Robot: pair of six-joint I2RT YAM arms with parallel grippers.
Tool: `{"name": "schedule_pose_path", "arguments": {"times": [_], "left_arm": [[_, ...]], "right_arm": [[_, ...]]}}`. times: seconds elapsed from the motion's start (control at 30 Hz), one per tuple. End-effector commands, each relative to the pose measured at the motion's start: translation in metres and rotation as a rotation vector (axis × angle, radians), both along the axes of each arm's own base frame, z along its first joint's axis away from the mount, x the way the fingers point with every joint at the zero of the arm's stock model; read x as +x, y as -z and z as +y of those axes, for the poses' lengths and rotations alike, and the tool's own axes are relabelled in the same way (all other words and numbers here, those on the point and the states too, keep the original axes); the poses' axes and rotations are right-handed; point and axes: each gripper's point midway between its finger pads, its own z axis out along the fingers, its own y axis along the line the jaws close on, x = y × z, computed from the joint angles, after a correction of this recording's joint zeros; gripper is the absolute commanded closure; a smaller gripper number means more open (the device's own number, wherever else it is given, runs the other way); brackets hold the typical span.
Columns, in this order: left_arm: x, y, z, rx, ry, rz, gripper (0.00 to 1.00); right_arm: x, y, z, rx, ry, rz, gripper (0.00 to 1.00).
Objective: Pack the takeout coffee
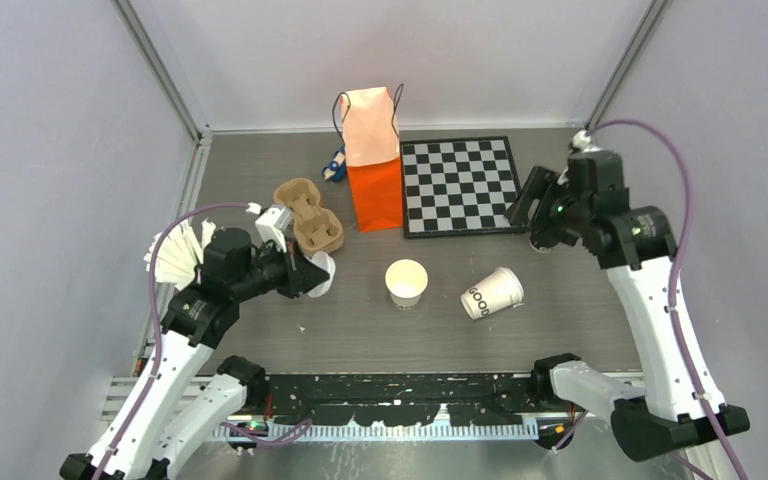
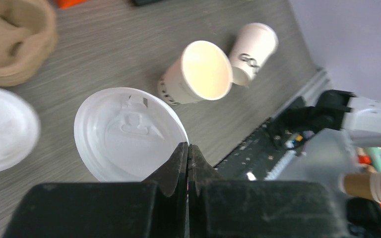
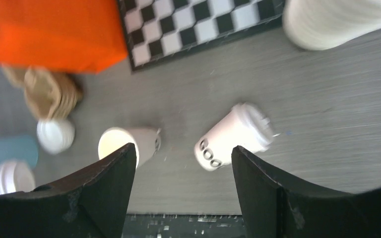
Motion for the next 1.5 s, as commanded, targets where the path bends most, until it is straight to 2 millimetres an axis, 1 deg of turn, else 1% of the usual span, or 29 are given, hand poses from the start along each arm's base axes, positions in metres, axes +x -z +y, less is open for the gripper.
{"name": "schedule_pose_path", "arguments": {"times": [0.0,0.07,0.13,0.2,0.23,0.27,0.3,0.37,0.4,0.43,0.53,0.63,0.77,0.87,0.93,1.07,1.23,1.47], "left_arm": [[-0.017,-0.036,-0.037,-0.231,0.197,-0.011,1.0],[-0.023,-0.054,-0.049,-0.33,0.262,-0.011,1.0],[-0.029,-0.069,-0.057,-0.405,0.319,0.013,1.0],[-0.033,-0.082,-0.062,-0.462,0.357,0.03,1.0],[-0.035,-0.09,-0.064,-0.491,0.374,0.031,1.0],[-0.037,-0.098,-0.066,-0.523,0.386,0.033,1.0],[-0.038,-0.107,-0.067,-0.563,0.389,0.04,1.0],[-0.038,-0.119,-0.068,-0.622,0.391,0.042,1.0],[-0.038,-0.125,-0.068,-0.644,0.389,0.043,1.0],[-0.038,-0.129,-0.068,-0.662,0.385,0.047,1.0],[-0.037,-0.137,-0.069,-0.701,0.381,0.069,1.0],[-0.035,-0.143,-0.07,-0.726,0.377,0.072,1.0],[-0.032,-0.148,-0.073,-0.765,0.372,0.085,1.0],[-0.032,-0.151,-0.075,-0.782,0.381,0.092,1.0],[-0.032,-0.151,-0.076,-0.781,0.385,0.096,1.0],[-0.034,-0.148,-0.078,-0.774,0.401,0.109,1.0],[-0.038,-0.14,-0.078,-0.752,0.415,0.134,1.0],[-0.04,-0.136,-0.078,-0.741,0.417,0.145,1.0]], "right_arm": [[-0.009,0.014,0.076,0.228,-0.276,-0.05,0.25],[-0.016,0.017,0.106,0.282,-0.452,-0.136,0.21],[-0.021,0.014,0.127,0.269,-0.598,-0.268,0.16],[-0.026,-0.001,0.144,0.229,-0.728,-0.464,0.16],[-0.032,-0.006,0.153,0.223,-0.789,-0.55,0.16],[-0.039,-0.017,0.163,0.228,-0.859,-0.671,0.16],[-0.048,-0.027,0.171,0.238,-0.912,-0.797,0.15],[-0.065,-0.045,0.18,0.253,-0.975,-1.04,0.11],[-0.072,-0.048,0.183,0.253,-0.986,-1.113,0.08],[-0.074,-0.051,0.184,0.225,-0.992,-1.172,0.06],[-0.078,-0.047,0.198,0.132,-1.063,-1.223,0.05],[-0.088,-0.044,0.215,0.057,-1.149,-1.293,0.05],[-0.101,-0.044,0.238,-0.065,-1.207,-1.39,0.05],[-0.101,-0.039,0.251,-0.174,-1.205,-1.423,0.05],[-0.099,-0.037,0.256,-0.204,-1.201,-1.437,0.05],[-0.095,-0.035,0.265,-0.211,-1.213,-1.429,0.04],[-0.087,-0.033,0.267,-0.235,-1.192,-1.416,0.04],[-0.084,-0.037,0.272,-0.24,-1.194,-1.42,0.04]]}}
